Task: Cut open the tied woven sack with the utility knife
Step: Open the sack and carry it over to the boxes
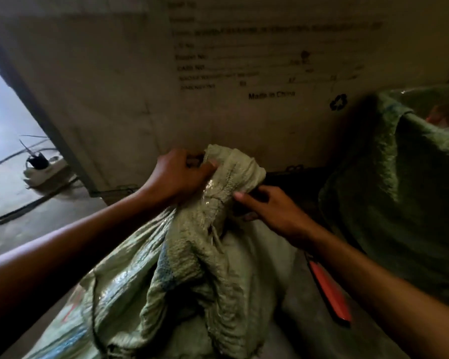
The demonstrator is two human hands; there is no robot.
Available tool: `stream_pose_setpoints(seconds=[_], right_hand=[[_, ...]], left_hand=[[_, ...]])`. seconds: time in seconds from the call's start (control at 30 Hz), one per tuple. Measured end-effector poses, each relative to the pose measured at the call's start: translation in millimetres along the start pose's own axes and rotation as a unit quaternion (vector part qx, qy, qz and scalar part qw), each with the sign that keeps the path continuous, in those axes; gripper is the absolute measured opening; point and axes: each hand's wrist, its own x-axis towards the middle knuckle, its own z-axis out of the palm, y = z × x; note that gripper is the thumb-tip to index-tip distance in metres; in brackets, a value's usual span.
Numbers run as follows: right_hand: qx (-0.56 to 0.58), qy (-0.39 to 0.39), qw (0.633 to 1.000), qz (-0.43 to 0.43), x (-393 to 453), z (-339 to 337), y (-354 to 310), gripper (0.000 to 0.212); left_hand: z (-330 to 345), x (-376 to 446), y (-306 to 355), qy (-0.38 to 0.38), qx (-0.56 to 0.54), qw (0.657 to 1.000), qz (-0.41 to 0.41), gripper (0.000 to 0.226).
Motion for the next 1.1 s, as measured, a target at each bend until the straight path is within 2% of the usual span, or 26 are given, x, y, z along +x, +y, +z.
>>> stream_pose_setpoints(seconds=[0.13, 0.27, 0.33, 0.47, 0.67, 0.73, 0.83, 0.87, 0.93, 1.0, 1.03, 1.1], right_hand=[[0.096, 0.025, 0.995, 0.004, 7, 23, -13, 0.028], [0.030, 0.005, 0.998, -0.061, 13, 21, -33, 0.034], [-0.013, -0.012, 0.997, -0.071, 15, 15, -43, 0.033], [-0.022, -0.026, 0.995, -0.091, 18, 7, -58, 0.026], [-0.042, -0.023, 0.994, -0.103, 27, 5, -57, 0.035], [-0.094, -0.016, 0.989, -0.109, 29, 0, -65, 0.030], [-0.139, -0.008, 0.989, -0.051, 37, -13, -85, 0.016], [-0.109, -0.023, 0.994, 0.000, 39, -14, -96, 0.021], [-0.067, -0.058, 0.993, 0.077, 42, -9, -112, 0.048], [-0.126, -0.080, 0.987, 0.062, 46, -1, -119, 0.059], [-0.155, -0.076, 0.984, 0.039, 46, 0, -122, 0.057], [-0.181, -0.071, 0.981, 0.007, 46, -4, -128, 0.058]], left_hand=[[-31, 4, -7, -0.134, -0.025, 0.991, 0.006, 0.026], [-55, -10, -18, -0.162, -0.145, 0.976, 0.030, 0.030], [-65, -12, -24, -0.176, -0.131, 0.975, 0.041, 0.032], [-81, -9, -27, -0.185, -0.091, 0.976, 0.073, 0.036], [-92, -8, -27, -0.185, -0.065, 0.976, 0.096, 0.035], [-91, -9, -26, -0.173, -0.080, 0.977, 0.099, 0.036], [-84, -7, -20, -0.119, -0.146, 0.980, 0.061, 0.036], [-80, -9, -15, -0.117, -0.176, 0.977, 0.040, 0.035], [-69, -16, -4, -0.156, -0.240, 0.958, 0.009, 0.031], [-63, -20, 4, -0.179, -0.247, 0.952, 0.018, 0.021], [-65, -18, 5, -0.148, -0.229, 0.962, 0.021, 0.015], [-78, -8, -4, -0.009, -0.167, 0.986, 0.020, 0.012]])
